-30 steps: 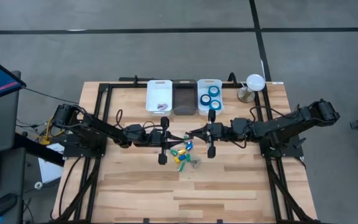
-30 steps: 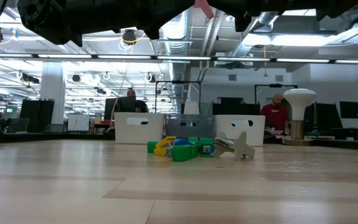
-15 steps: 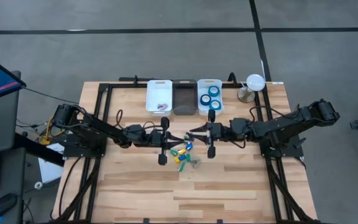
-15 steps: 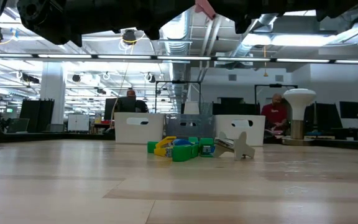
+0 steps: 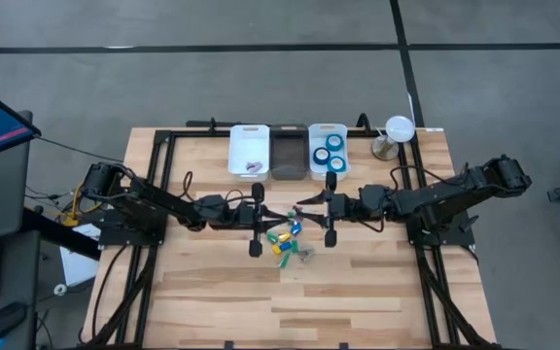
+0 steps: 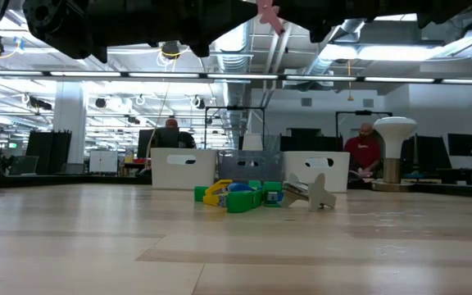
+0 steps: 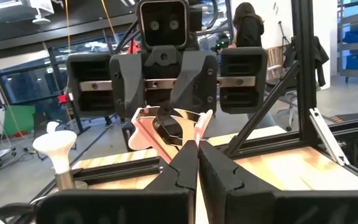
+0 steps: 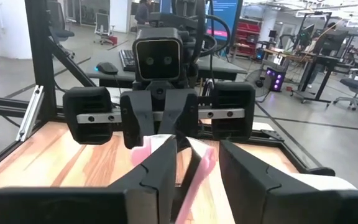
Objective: Pick and place Stapler, Stapler remover, tape
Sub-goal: Put the pink stapler remover into the left white bin
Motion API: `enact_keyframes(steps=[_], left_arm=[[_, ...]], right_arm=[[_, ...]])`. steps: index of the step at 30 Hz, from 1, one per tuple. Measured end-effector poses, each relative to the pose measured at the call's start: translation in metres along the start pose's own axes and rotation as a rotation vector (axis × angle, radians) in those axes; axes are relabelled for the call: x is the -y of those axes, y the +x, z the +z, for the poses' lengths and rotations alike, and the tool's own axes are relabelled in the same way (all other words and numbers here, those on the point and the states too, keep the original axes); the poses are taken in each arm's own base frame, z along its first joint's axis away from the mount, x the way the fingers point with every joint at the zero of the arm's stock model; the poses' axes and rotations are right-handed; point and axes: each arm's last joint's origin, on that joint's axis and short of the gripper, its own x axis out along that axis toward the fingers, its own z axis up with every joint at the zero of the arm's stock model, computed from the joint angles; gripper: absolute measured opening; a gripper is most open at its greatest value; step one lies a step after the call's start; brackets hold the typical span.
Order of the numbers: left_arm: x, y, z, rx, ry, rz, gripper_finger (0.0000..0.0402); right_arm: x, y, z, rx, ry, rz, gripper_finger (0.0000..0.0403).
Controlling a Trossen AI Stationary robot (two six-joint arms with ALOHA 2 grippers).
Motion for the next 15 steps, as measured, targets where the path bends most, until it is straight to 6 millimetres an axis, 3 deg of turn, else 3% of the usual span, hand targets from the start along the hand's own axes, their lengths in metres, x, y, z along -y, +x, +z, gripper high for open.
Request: enact_keyframes(steps=[7, 15], left_arm=[[-0.006, 0.000, -0.004, -0.032, 0.006, 0.044, 0.0001], [-0.029, 0.000, -0.010, -0.060, 0.017, 0.116, 0.0001]], right_arm=[[0.000, -0.001, 0.001, 0.003, 0.000, -0.029, 0.0113], [-0.011, -0.004, 0.003, 0.001, -0.027, -0.060, 0.0112]])
